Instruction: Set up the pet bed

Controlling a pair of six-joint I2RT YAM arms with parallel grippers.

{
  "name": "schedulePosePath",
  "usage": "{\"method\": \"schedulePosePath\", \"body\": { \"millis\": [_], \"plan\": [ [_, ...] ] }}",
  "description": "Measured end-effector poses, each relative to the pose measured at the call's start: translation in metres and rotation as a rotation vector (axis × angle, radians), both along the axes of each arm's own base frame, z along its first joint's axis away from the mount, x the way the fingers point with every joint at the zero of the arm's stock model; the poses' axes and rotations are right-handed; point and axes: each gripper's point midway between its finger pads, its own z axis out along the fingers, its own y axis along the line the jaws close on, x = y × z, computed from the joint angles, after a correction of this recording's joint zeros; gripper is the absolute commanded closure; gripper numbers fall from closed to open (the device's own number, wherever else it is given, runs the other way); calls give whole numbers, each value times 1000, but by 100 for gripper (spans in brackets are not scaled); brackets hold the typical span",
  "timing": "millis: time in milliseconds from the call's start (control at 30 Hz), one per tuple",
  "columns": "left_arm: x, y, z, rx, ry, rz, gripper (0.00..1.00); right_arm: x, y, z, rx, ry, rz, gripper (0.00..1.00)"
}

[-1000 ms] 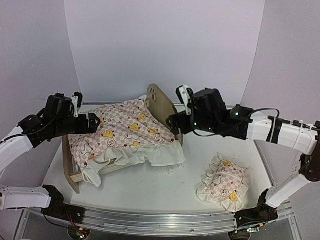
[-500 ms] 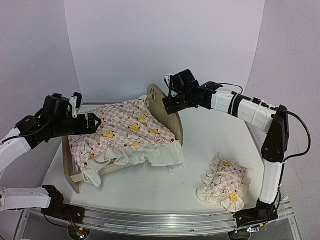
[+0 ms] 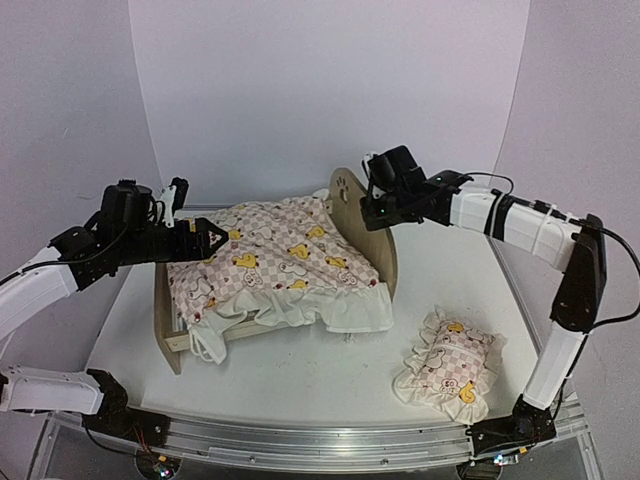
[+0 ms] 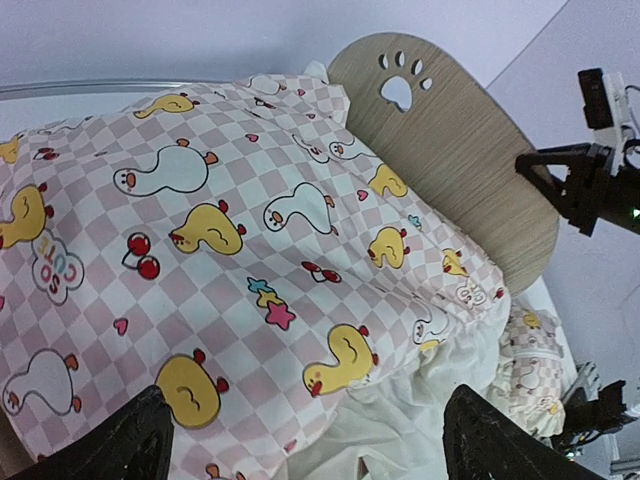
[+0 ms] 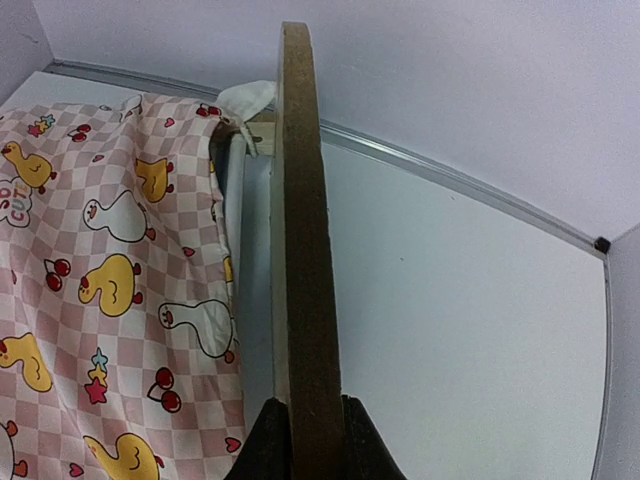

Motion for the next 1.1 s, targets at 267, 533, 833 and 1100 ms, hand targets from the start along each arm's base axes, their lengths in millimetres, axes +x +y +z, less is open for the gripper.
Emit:
{"method": "schedulePosePath", "body": {
  "millis": [267, 533, 833, 1100],
  "plan": [
    [8, -31, 12, -105, -32, -110, 10, -18, -122, -3, -16, -11, -261, 86],
    [5, -26, -10, -84, -11, -95, 7, -16, -194, -3, -160, -32, -345, 49],
    [33, -9, -39, -58, 3, -4, 1, -21, -180, 49, -189, -90, -243, 21],
    [98, -48, -97, -122, 128, -149, 14, -46, -91, 108, -173, -177, -42, 12]
  ]
}}
